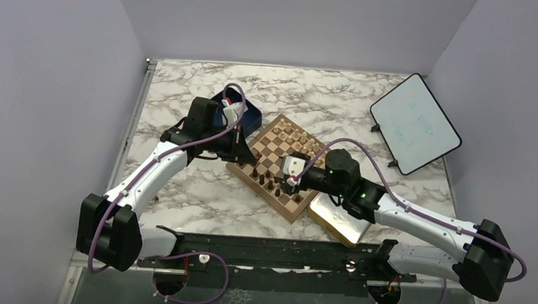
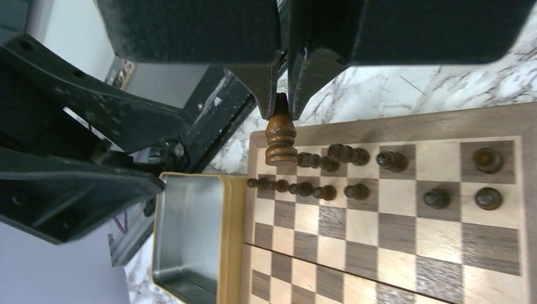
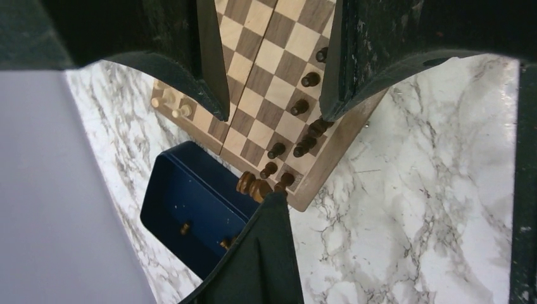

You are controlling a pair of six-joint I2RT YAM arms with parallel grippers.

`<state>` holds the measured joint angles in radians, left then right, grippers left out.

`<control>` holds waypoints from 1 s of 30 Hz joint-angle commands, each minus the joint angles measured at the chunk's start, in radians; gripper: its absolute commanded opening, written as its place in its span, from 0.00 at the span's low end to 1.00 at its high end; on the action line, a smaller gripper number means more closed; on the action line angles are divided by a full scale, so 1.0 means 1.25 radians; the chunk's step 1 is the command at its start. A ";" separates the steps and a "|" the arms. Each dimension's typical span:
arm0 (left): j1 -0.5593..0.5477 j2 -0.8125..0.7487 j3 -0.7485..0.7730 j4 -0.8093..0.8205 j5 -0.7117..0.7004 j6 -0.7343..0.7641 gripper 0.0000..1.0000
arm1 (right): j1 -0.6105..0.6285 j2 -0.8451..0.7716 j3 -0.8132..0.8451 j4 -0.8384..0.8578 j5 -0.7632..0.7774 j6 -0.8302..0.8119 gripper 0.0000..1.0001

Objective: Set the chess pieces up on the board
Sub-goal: Place the chess piece on the chessboard.

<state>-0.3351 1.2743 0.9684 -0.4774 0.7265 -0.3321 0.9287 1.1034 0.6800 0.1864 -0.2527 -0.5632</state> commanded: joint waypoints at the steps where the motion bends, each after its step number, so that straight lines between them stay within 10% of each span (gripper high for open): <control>1: -0.006 -0.034 -0.018 -0.017 0.097 0.019 0.00 | 0.006 0.045 0.049 -0.014 -0.062 -0.161 0.60; 30: -0.046 -0.041 -0.037 -0.022 0.165 0.014 0.00 | 0.014 0.174 0.089 -0.026 -0.124 -0.390 0.55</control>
<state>-0.3820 1.2304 0.8948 -0.5148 0.8864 -0.3138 0.9314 1.3144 0.7727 0.1555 -0.3580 -1.0145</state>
